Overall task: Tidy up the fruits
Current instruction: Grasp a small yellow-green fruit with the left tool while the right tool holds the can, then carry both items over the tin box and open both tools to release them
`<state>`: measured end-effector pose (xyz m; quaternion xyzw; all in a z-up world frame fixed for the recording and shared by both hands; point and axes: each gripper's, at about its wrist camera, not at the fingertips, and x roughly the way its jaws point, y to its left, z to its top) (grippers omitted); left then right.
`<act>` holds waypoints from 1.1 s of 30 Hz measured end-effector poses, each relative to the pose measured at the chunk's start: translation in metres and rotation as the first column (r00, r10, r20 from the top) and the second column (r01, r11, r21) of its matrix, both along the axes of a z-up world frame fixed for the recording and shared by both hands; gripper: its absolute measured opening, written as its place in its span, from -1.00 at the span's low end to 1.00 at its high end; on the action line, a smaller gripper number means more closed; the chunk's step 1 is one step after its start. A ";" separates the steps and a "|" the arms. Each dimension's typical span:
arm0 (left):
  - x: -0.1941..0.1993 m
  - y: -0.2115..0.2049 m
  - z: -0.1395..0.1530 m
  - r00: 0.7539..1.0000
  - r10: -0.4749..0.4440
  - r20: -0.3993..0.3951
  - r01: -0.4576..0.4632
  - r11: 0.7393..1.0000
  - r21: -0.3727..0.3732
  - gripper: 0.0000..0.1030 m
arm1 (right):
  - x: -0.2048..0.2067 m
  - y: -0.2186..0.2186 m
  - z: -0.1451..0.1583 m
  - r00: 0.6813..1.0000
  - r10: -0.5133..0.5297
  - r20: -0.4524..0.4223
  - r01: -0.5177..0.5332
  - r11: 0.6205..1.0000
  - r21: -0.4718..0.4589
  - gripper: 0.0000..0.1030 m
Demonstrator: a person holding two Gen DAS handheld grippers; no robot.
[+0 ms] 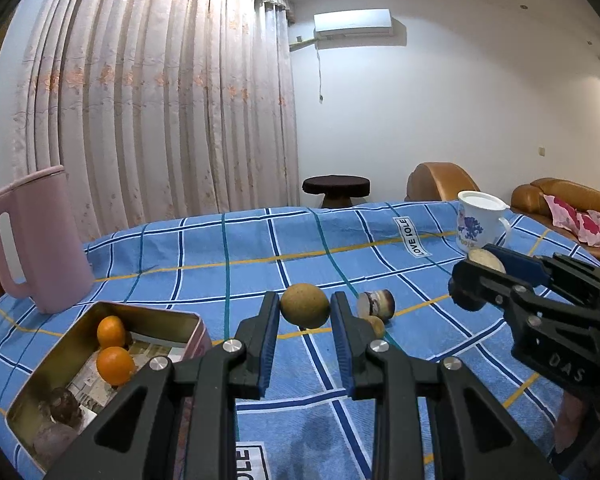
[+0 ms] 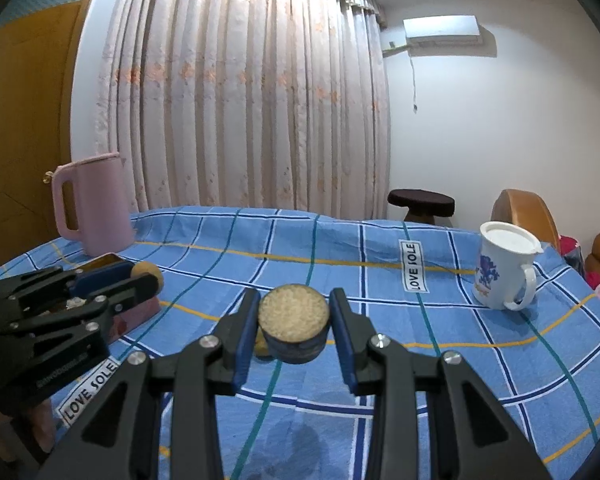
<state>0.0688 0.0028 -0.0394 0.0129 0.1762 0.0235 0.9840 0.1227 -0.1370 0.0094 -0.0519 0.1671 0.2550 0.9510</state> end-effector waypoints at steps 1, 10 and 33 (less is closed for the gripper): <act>-0.001 0.000 0.000 1.000 0.001 0.003 -0.001 1.000 0.000 -0.46 | -0.002 0.001 0.000 1.000 0.006 0.000 -0.006 1.000 -0.001 -0.26; -0.009 0.001 0.000 1.000 -0.007 0.003 0.007 1.000 -0.006 -0.46 | -0.014 0.009 0.000 0.999 0.036 -0.009 -0.036 0.999 0.000 -0.26; -0.028 0.039 -0.001 0.998 0.049 -0.036 -0.050 0.997 -0.051 -0.46 | -0.016 0.056 -0.008 0.988 0.131 -0.086 -0.133 0.991 -0.012 -0.26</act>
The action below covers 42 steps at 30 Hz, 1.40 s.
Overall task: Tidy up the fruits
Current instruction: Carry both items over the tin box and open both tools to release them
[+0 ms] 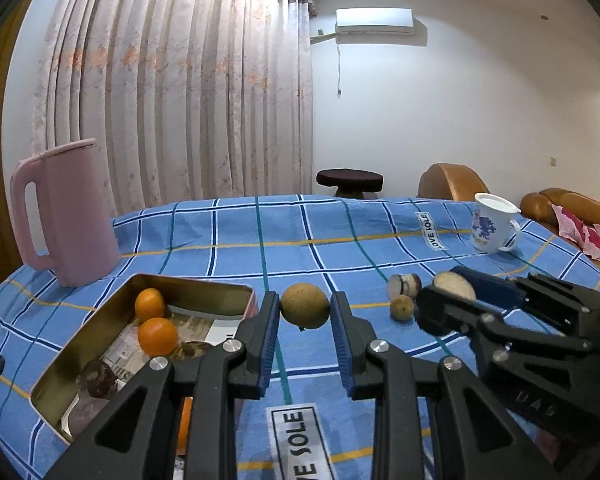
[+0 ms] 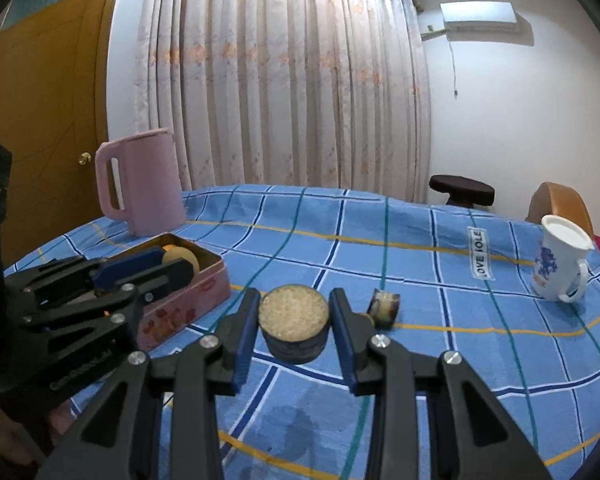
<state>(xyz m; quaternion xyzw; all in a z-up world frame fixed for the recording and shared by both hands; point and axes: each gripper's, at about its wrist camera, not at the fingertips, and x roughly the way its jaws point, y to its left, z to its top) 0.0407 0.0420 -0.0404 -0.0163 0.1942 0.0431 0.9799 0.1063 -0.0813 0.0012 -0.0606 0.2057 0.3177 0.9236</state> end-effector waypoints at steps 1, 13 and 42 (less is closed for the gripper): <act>0.000 0.002 -0.001 1.000 0.002 -0.005 -0.002 1.000 -0.002 -0.46 | 0.001 0.001 0.000 1.000 0.004 -0.007 -0.004 1.000 0.001 -0.26; -0.015 0.045 0.015 0.996 0.091 -0.001 -0.091 0.996 -0.008 -0.46 | 0.000 0.047 0.034 0.995 0.093 0.039 -0.093 0.996 -0.006 -0.26; -0.022 0.144 -0.008 0.960 0.227 -0.162 -0.234 0.972 -0.028 -0.45 | -0.004 0.174 0.005 0.951 0.296 -0.084 -0.303 0.949 -0.090 -0.26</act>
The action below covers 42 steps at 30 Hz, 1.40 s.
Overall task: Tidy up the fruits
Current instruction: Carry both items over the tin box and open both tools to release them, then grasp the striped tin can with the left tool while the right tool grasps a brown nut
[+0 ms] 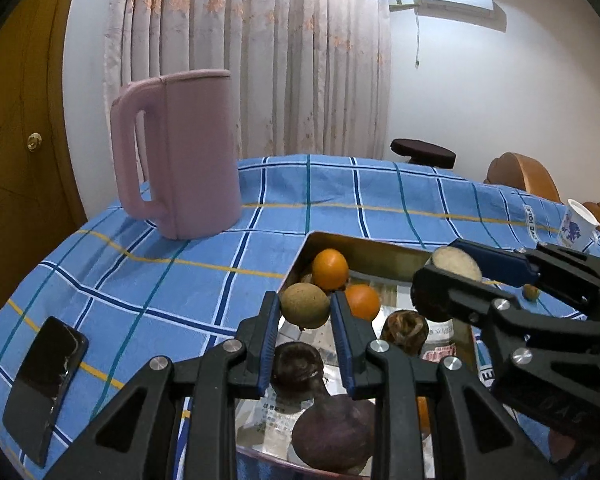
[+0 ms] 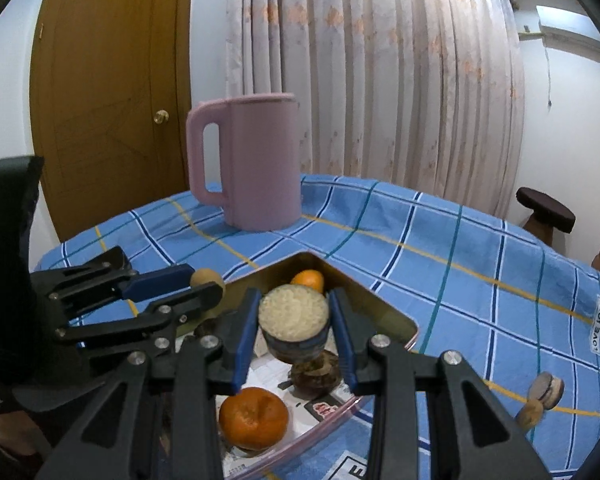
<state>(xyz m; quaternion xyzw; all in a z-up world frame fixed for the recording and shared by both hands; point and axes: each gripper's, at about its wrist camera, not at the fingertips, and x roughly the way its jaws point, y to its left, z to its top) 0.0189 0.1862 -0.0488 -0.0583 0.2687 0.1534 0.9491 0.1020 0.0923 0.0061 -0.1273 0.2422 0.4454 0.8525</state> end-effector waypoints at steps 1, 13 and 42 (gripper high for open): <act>0.000 0.000 -0.001 1.000 0.000 -0.004 0.000 1.000 0.001 -0.45 | 0.000 0.001 -0.002 1.000 0.003 -0.006 -0.003 1.000 -0.008 -0.26; 0.006 0.001 -0.018 0.997 -0.016 -0.080 0.015 1.000 -0.007 -0.45 | 0.003 0.007 -0.023 0.998 0.021 -0.066 -0.026 0.997 -0.073 -0.26; 0.010 -0.061 0.013 0.998 -0.066 -0.005 0.066 0.997 0.029 0.46 | 0.080 -0.158 -0.016 0.883 -0.462 -0.082 0.451 0.884 -0.125 0.11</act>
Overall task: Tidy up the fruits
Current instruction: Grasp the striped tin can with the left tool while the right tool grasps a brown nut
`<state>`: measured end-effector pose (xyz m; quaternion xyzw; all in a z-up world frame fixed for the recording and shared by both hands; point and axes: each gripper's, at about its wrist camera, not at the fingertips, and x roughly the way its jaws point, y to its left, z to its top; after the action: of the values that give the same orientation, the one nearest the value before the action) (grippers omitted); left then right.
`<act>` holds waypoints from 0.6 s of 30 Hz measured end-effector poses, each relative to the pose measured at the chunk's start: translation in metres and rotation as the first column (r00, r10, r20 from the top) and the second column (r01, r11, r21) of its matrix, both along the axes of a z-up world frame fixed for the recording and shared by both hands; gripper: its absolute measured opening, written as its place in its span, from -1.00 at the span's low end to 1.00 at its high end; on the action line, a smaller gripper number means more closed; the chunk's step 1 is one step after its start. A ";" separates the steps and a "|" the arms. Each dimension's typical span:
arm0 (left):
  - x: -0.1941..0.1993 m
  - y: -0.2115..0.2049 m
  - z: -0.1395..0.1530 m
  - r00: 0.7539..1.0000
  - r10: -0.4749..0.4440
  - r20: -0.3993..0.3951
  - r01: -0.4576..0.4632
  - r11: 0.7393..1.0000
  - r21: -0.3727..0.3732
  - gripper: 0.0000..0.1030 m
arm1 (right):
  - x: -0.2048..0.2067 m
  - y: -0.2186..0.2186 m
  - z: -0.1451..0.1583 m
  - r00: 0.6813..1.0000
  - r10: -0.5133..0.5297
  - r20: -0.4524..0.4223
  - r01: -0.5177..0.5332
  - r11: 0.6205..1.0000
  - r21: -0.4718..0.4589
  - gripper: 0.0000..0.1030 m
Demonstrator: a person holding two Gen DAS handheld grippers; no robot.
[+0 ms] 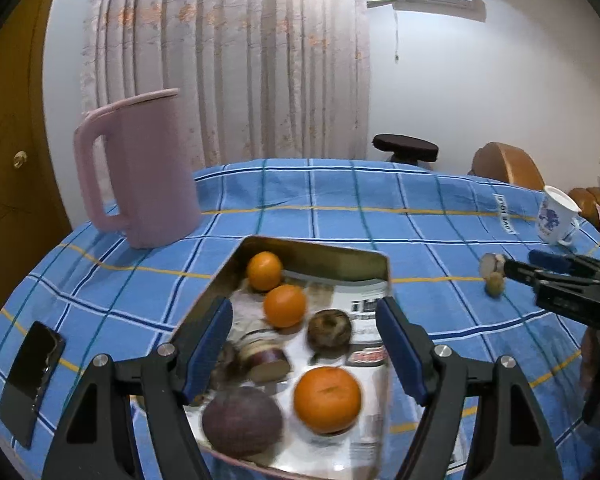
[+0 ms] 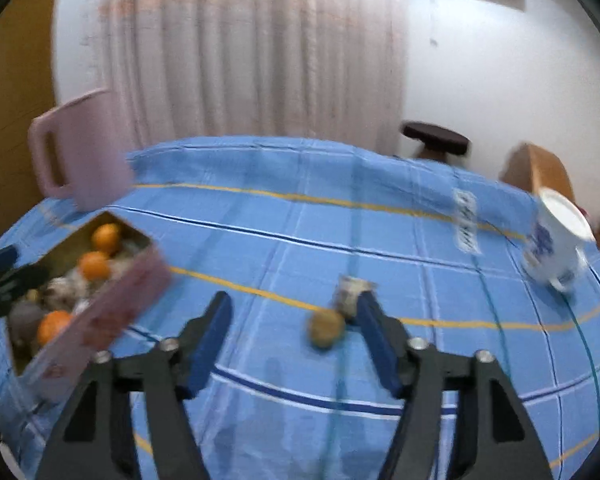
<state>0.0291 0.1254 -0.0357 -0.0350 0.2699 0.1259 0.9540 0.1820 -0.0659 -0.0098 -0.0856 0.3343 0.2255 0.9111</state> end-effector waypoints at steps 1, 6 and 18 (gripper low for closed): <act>0.001 -0.004 0.001 1.000 -0.011 -0.001 0.011 1.000 0.006 0.46 | 0.006 -0.001 -0.003 1.000 -0.011 -0.020 0.011 1.000 -0.005 0.09; 0.009 -0.017 0.003 0.999 -0.039 -0.001 0.039 0.999 0.025 0.46 | 0.019 0.009 -0.018 0.997 -0.031 -0.074 0.027 0.998 -0.056 -0.11; 0.052 -0.050 0.007 0.992 -0.120 -0.044 0.121 0.992 0.021 0.47 | 0.021 -0.004 -0.024 0.996 -0.013 -0.090 0.010 0.999 -0.038 -0.48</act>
<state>0.0809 0.0750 -0.0284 -0.0046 0.2905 0.0719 0.9542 0.2033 -0.0700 -0.0333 -0.0905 0.3800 0.2176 0.8945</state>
